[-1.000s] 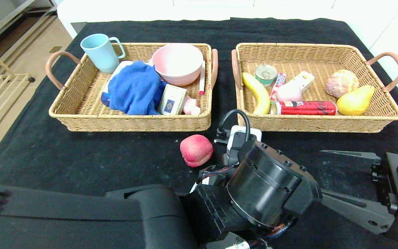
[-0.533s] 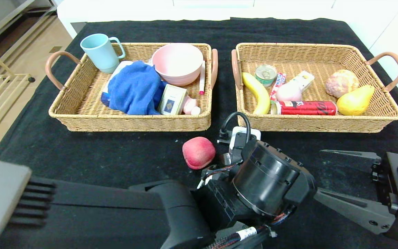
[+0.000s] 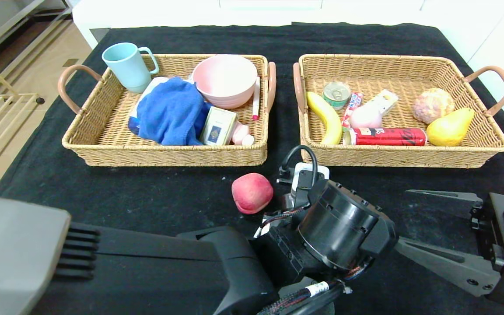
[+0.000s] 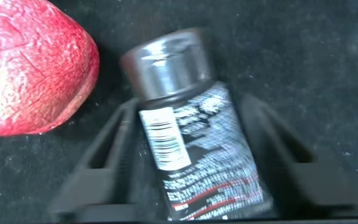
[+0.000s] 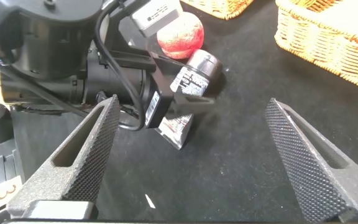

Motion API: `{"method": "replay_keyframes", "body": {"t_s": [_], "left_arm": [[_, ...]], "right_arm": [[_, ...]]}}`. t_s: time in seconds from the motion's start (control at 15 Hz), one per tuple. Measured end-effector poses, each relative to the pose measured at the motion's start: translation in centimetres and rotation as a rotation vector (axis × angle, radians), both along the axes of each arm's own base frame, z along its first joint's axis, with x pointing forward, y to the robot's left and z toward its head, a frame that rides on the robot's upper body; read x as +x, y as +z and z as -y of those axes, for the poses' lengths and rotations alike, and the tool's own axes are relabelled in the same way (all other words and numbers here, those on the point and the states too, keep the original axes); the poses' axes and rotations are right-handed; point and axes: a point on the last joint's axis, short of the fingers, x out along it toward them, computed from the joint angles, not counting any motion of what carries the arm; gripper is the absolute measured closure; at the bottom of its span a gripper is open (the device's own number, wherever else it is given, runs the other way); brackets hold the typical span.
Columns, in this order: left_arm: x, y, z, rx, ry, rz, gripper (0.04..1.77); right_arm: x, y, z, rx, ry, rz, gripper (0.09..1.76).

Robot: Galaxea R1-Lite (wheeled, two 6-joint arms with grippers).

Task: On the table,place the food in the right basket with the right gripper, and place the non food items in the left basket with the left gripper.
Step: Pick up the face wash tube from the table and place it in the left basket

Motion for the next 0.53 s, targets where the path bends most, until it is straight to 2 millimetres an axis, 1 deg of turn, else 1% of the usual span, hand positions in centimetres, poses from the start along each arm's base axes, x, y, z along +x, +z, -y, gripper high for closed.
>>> {"method": "replay_keyframes", "body": {"t_s": [0.13, 0.27, 0.53], "left_arm": [[0.00, -0.01, 0.00, 0.000, 0.000, 0.000, 0.89], [-0.01, -0.04, -0.01, 0.001, -0.001, -0.001, 1.03], [0.18, -0.06, -0.14, 0.002, 0.005, -0.002, 1.05]], "right_arm": [[-0.02, -0.05, -0.01, -0.001, 0.001, -0.002, 0.14], [-0.03, -0.07, -0.02, -0.001, 0.002, -0.003, 0.14], [-0.03, -0.14, -0.03, -0.002, 0.002, -0.005, 0.14]]}}
